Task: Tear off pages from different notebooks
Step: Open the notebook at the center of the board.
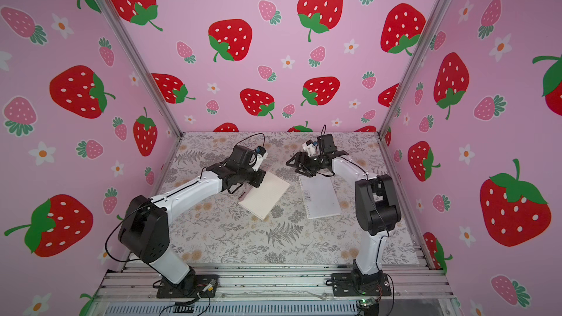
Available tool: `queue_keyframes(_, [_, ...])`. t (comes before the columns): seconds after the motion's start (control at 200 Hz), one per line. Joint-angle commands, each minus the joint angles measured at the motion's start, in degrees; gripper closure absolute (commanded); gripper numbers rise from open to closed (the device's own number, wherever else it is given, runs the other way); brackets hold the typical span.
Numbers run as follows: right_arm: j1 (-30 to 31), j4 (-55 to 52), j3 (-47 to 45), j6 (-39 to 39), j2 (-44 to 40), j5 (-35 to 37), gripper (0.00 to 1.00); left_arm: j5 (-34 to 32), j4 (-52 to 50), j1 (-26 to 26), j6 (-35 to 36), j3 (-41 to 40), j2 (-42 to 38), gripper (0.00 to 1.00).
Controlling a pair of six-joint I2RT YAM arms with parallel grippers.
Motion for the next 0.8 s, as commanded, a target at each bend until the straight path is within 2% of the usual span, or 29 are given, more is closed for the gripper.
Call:
queue_keyframes(0.0, [2.4, 12.1, -6.5, -11.2, -4.7, 3.5, 0.27, 4.4, -1.4, 2.5, -2.0, 1.7, 1.0, 1.00])
queue_keyframes(0.07, [3.7, 18.0, -10.6, -14.9, -6.2, 5.8, 0.19, 7.0, -2.7, 5.0, -3.5, 3.0, 2.3, 1.00])
queue_keyframes(0.12, [4.2, 20.1, -11.6, -14.8, -6.3, 7.4, 0.15, 8.9, -3.4, 7.2, -4.9, 3.9, 3.7, 1.00])
queue_keyframes(0.235, [4.6, 20.9, -9.2, -10.8, -2.3, 4.2, 0.14, 17.3, -3.8, 12.4, -7.9, 5.2, 7.1, 1.00])
queue_keyframes(0.385, [6.4, 19.2, -4.2, -7.1, 4.5, 2.2, 0.15, 24.1, -1.5, 16.1, -10.9, 4.5, 9.1, 1.00])
queue_keyframes(0.49, [8.6, 21.1, -1.0, -2.7, 8.9, 0.6, 0.18, 24.6, -0.4, 16.8, -12.3, 4.0, 8.8, 1.00])
queue_keyframes(0.795, [11.3, 24.4, 0.1, -2.9, 11.5, 0.7, 0.19, 18.2, -5.7, 16.4, -13.2, 7.7, 4.2, 1.00])
